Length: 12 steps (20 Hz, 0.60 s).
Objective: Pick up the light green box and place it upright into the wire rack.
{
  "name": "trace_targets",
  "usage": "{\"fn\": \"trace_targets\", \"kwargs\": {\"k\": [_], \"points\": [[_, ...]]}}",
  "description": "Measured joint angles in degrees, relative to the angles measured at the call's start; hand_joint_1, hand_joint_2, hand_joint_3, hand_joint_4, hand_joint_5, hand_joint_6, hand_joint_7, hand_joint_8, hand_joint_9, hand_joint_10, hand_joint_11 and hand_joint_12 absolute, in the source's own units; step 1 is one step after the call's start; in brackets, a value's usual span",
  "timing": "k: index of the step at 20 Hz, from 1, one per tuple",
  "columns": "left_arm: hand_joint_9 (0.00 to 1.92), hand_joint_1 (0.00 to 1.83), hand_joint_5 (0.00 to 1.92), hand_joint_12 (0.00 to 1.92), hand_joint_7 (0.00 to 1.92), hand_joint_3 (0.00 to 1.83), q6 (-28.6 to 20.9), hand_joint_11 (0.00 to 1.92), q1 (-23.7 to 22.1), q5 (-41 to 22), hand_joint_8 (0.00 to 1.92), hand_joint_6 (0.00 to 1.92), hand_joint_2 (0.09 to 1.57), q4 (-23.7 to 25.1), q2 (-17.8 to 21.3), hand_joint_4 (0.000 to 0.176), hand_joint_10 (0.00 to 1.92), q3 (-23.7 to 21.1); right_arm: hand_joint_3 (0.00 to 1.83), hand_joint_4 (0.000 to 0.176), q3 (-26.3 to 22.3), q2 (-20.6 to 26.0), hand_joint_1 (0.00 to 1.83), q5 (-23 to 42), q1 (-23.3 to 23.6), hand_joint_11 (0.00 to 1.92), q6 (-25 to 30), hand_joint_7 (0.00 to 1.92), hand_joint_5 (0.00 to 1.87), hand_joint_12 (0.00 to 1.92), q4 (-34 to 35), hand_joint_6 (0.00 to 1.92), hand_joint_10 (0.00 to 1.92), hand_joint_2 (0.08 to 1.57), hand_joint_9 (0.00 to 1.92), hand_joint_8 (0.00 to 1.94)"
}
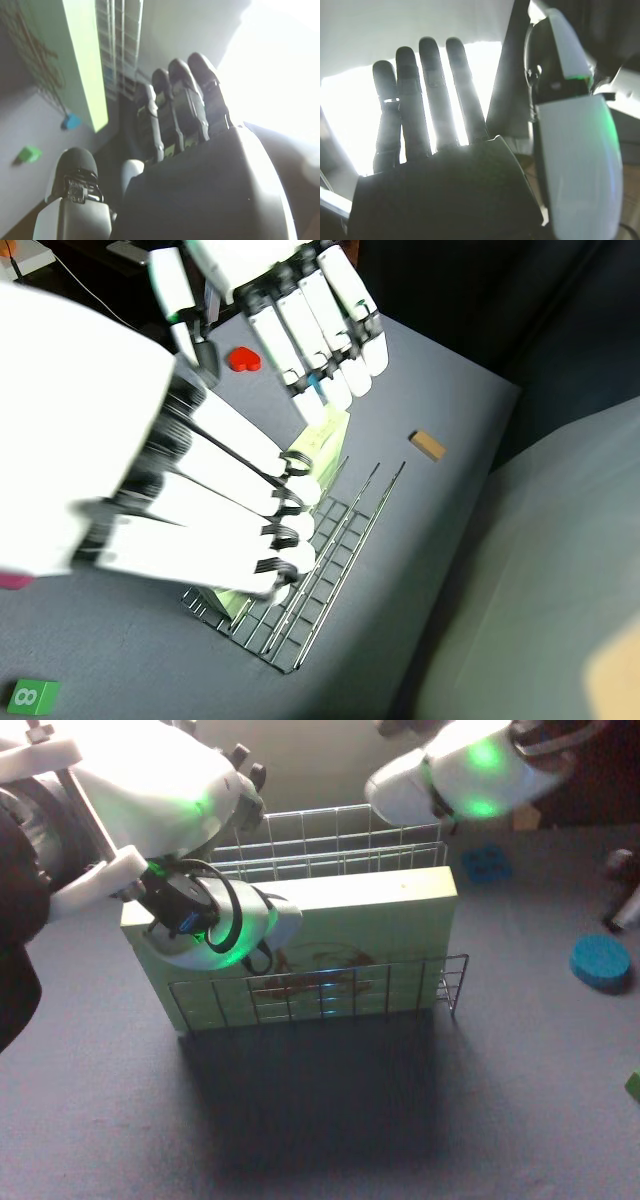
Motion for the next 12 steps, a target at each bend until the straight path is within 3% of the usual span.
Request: {"fn": "trace_targets", "kwargs": {"k": [1,2,3,4,5,6,8,10,11,12], "points": [[0.77,0.22,0.68,1.15,0.83,0.00,-0.02,0.25,0.00,0.00,0.05,0.02,1.25,0.09,-0.07,0.000,0.11,-0.09,0.00,0.000,-1.99,1.97,0.51,0.07,0.00,0.54,-2.36,0.79,0.80,1.58,0.26,0.32,1.08,1.17,0.58,0.61],[0.74,0.28,0.84,1.26,0.89,0.00,-0.09,0.38,0.00,0.07,0.16,0.01,1.23,0.28,-0.07,0.000,0.47,-0.22,0.00,0.000,-3.93,3.89,0.54,0.15,0.00,0.64,-4.26,0.72,0.69,1.72,0.26,0.88,1.42,1.17,0.60,1.05],[0.65,0.34,0.95,1.42,0.77,0.00,-0.17,0.49,0.00,0.20,0.69,0.10,1.21,0.31,-0.07,0.000,1.02,-0.26,0.00,0.000,-5.68,5.62,0.55,0.24,0.13,0.78,-5.77,0.70,0.62,1.88,0.28,1.36,1.72,1.18,0.68,1.43],[0.65,0.41,0.77,1.61,0.68,0.00,-0.20,0.61,0.00,0.22,1.25,0.90,1.18,0.31,-0.07,0.000,1.47,-0.26,0.00,0.000,-6.99,7.08,0.58,0.22,0.26,1.00,-6.71,0.76,0.66,1.91,0.46,1.75,1.88,1.20,0.88,1.77],[0.71,0.45,0.72,1.85,0.71,0.00,-0.20,0.73,0.13,0.17,1.63,1.56,1.18,0.46,-0.07,0.000,1.79,-0.28,0.00,0.000,-8.28,8.41,0.62,0.17,0.42,1.22,-7.32,0.88,0.76,1.92,0.28,1.89,1.91,1.20,1.08,1.91],[0.82,0.47,0.78,1.91,0.80,0.00,-0.24,0.86,0.24,0.26,1.83,1.85,1.19,0.72,-0.07,0.000,1.89,-0.26,0.00,0.000,-9.16,9.31,0.67,0.20,0.42,1.36,-7.93,0.95,0.85,1.92,0.11,1.91,1.92,1.20,1.16,1.93],[1.05,0.51,1.04,1.92,1.05,0.00,-0.20,1.07,0.24,0.26,1.92,1.92,1.21,0.94,-0.07,0.000,1.92,-0.39,0.01,0.000,-9.77,9.46,0.65,-0.28,0.39,1.50,-8.37,1.13,1.04,1.92,0.42,1.92,1.92,1.27,1.28,1.94],[1.26,0.50,1.21,1.92,1.25,0.00,-0.22,1.25,0.37,0.35,1.92,1.92,1.25,0.87,-0.07,0.000,1.92,-0.74,0.02,0.000,-10.64,9.46,0.64,-0.04,0.39,1.72,-8.52,1.38,1.24,1.92,0.02,1.92,1.92,1.36,1.58,1.94],[1.36,0.49,1.27,1.92,1.34,0.01,-0.24,1.36,0.42,0.37,1.92,1.92,1.26,0.74,-0.07,0.000,1.92,-0.74,0.00,0.018,-11.13,9.44,0.66,0.26,0.39,1.83,-8.50,1.47,1.32,1.92,0.13,1.92,1.92,1.42,1.68,1.94],[1.44,0.49,1.31,1.92,1.39,0.00,-0.22,1.44,0.59,0.44,1.92,1.92,1.27,1.01,-0.07,0.000,1.92,-0.74,0.00,0.144,-11.61,9.44,0.68,0.46,0.39,1.88,-8.52,1.52,1.36,1.92,0.33,1.92,1.92,1.44,1.72,1.94]]}}
